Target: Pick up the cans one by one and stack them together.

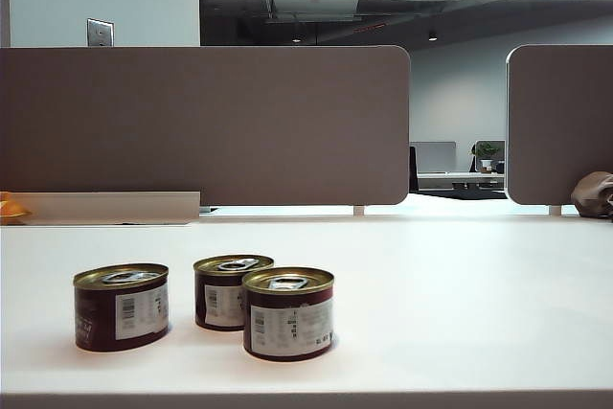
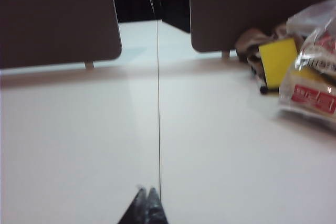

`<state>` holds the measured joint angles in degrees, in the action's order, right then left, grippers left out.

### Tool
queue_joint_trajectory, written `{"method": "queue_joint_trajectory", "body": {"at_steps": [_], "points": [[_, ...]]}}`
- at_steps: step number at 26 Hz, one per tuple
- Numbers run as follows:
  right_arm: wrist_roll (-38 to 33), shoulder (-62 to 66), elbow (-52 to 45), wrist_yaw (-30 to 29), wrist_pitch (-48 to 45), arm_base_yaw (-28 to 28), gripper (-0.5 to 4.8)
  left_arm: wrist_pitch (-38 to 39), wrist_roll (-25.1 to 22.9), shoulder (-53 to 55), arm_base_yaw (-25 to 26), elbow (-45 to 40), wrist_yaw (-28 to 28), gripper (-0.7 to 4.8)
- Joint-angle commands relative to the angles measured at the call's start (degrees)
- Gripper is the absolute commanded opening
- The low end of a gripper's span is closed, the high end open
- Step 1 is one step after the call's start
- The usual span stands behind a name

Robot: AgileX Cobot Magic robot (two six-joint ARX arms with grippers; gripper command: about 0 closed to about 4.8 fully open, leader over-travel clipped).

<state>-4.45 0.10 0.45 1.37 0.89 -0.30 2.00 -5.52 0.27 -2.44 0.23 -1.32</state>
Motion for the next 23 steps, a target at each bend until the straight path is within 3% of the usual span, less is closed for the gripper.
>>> {"method": "queue_joint_trajectory", "body": {"at_steps": [1,5,10,12,18,23], "points": [[-0.11,0.02,-0.39,-1.36,3.19,0.02,0.00,0.85,0.17,0.04,-0.09,0.20,0.04,-0.05],[-0.09,0.02,-0.39,-7.28,7.10,0.04,0.00,5.42,0.87,0.04,-0.09,0.20,0.09,-0.05],[-0.09,0.02,-0.39,-10.49,7.91,0.04,0.00,6.14,10.86,0.04,-0.09,0.20,0.04,-0.05],[-0.37,0.02,-0.39,-10.54,7.91,0.04,-0.01,6.01,12.04,0.04,-0.09,0.20,0.04,-0.05],[-16.98,0.02,-0.13,-10.67,7.76,0.04,-0.01,4.81,12.28,0.04,-0.11,0.20,0.02,-0.05],[-22.64,0.02,-0.11,-21.44,4.96,0.04,0.00,3.82,14.69,0.04,-0.17,0.33,5.86,-0.05]]}}
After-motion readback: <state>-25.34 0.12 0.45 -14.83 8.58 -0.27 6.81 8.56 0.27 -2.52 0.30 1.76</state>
